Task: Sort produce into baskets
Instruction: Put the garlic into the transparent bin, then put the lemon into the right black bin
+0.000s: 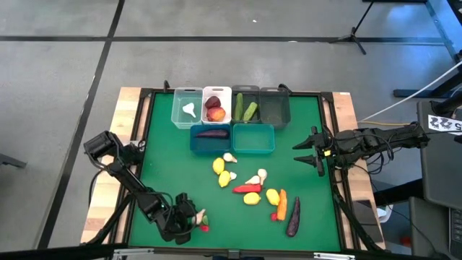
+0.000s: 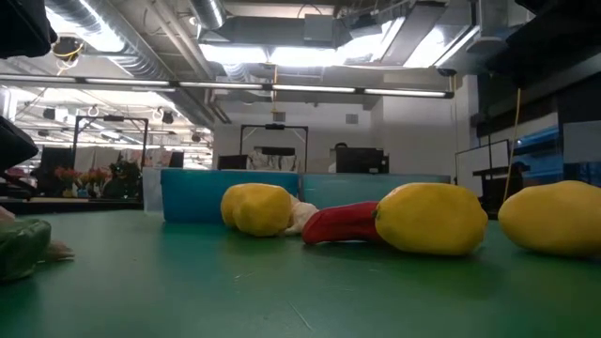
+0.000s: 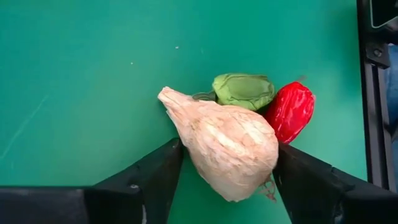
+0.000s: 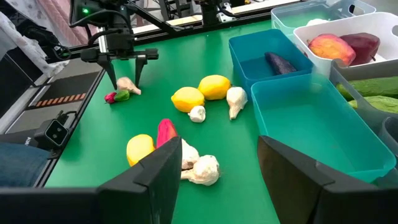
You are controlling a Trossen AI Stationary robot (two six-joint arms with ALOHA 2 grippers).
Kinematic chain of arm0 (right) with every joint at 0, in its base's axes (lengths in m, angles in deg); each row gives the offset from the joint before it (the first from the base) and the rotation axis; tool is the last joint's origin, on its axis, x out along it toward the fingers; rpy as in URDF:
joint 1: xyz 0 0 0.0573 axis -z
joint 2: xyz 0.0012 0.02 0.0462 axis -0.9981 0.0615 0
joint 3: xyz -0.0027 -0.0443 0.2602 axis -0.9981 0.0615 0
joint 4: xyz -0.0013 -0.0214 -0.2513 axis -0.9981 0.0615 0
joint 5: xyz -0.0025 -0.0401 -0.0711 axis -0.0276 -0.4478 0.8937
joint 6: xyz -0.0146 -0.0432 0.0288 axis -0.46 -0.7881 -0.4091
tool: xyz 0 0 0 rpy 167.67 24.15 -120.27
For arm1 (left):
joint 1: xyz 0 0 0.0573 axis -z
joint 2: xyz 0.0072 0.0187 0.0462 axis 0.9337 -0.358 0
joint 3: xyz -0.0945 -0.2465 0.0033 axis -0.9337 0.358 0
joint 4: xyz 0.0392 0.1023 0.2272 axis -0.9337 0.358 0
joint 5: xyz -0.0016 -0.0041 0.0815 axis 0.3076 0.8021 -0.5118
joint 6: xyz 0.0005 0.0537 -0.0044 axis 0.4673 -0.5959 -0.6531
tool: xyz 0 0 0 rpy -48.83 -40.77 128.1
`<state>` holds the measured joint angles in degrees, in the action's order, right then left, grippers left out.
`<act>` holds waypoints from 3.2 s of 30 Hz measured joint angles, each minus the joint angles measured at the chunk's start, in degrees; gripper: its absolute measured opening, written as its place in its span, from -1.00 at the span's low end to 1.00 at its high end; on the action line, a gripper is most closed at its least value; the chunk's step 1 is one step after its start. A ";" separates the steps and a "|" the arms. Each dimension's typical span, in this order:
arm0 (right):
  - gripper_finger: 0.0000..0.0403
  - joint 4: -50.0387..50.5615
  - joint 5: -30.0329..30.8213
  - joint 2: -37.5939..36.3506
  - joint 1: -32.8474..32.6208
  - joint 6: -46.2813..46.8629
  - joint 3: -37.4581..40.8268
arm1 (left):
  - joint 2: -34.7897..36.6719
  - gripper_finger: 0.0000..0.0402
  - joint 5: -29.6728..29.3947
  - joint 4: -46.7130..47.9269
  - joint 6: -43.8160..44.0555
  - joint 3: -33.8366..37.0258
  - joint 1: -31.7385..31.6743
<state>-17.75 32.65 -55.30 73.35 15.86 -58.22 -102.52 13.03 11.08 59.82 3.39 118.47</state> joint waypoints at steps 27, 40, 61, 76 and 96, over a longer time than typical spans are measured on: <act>0.04 0.24 0.00 0.00 0.02 0.00 0.00 | 18.64 -0.14 -6.43 19.12 -5.43 0.20 -10.36; 0.04 0.72 0.00 0.00 0.02 -0.02 0.00 | 38.05 -0.14 -29.59 30.39 -22.08 0.17 -29.27; 0.04 2.08 0.00 -0.01 0.00 -0.04 0.00 | 40.13 -0.14 -7.77 28.62 -38.23 8.27 -69.28; 0.04 2.10 0.00 -0.02 0.00 -0.04 0.00 | 39.98 0.25 3.01 20.56 -43.95 13.94 -74.69; 0.04 2.10 0.07 -0.01 0.01 -0.11 0.00 | 39.77 0.32 22.67 -2.66 -52.65 12.20 -49.17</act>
<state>-15.66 32.72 -55.31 73.36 15.75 -58.22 -62.75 35.70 8.43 7.17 15.59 69.30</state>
